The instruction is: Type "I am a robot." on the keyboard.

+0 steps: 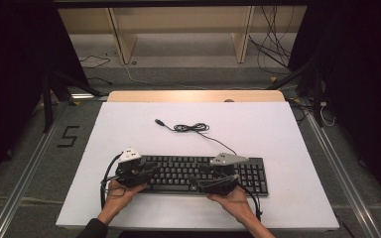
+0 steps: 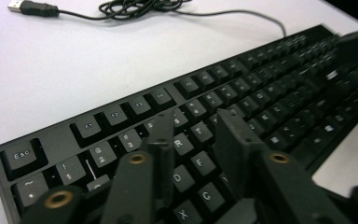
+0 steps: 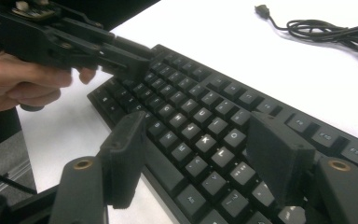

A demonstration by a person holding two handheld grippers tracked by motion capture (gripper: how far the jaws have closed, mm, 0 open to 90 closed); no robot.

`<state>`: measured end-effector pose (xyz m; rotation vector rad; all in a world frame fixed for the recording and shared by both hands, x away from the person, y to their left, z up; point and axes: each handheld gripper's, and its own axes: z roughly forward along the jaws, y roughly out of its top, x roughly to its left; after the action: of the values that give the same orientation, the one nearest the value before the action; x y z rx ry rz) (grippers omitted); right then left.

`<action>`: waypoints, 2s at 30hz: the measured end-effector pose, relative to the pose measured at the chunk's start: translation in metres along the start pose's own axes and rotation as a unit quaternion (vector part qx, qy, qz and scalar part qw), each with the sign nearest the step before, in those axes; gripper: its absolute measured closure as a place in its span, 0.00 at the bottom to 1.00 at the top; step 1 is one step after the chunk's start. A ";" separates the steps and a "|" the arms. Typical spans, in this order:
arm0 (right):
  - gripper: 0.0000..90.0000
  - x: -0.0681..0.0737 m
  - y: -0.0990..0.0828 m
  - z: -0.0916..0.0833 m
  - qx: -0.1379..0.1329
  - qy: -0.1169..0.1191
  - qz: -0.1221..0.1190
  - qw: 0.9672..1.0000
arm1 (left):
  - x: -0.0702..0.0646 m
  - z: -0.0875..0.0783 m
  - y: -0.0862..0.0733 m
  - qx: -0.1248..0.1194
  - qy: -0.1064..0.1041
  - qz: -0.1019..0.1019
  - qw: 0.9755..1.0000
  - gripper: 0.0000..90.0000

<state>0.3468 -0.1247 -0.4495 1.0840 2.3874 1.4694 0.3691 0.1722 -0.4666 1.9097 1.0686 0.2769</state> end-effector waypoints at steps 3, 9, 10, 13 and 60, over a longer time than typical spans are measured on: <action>0.42 0.000 -0.001 -0.002 -0.001 -0.003 0.000 1.000 | 0.000 0.006 0.002 0.005 0.001 0.008 1.000 0.84; 0.40 0.001 -0.002 -0.008 -0.007 -0.008 -0.003 1.000 | 0.001 0.015 0.004 0.020 0.005 0.014 1.000 0.97; 0.40 0.001 -0.003 -0.009 -0.008 -0.008 -0.003 1.000 | 0.001 0.016 0.004 0.023 0.006 0.014 1.000 0.98; 0.40 0.000 -0.004 -0.011 -0.011 -0.010 -0.002 1.000 | 0.001 0.019 0.004 0.031 0.004 0.014 0.999 0.99; 0.43 -0.004 -0.001 0.004 0.003 -0.018 -0.006 1.000 | 0.001 -0.012 0.001 -0.019 -0.025 -0.008 0.999 0.47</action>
<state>0.3515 -0.1251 -0.4530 1.0849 2.3714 1.4285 0.3635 0.1798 -0.4597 1.8645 1.0371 0.2378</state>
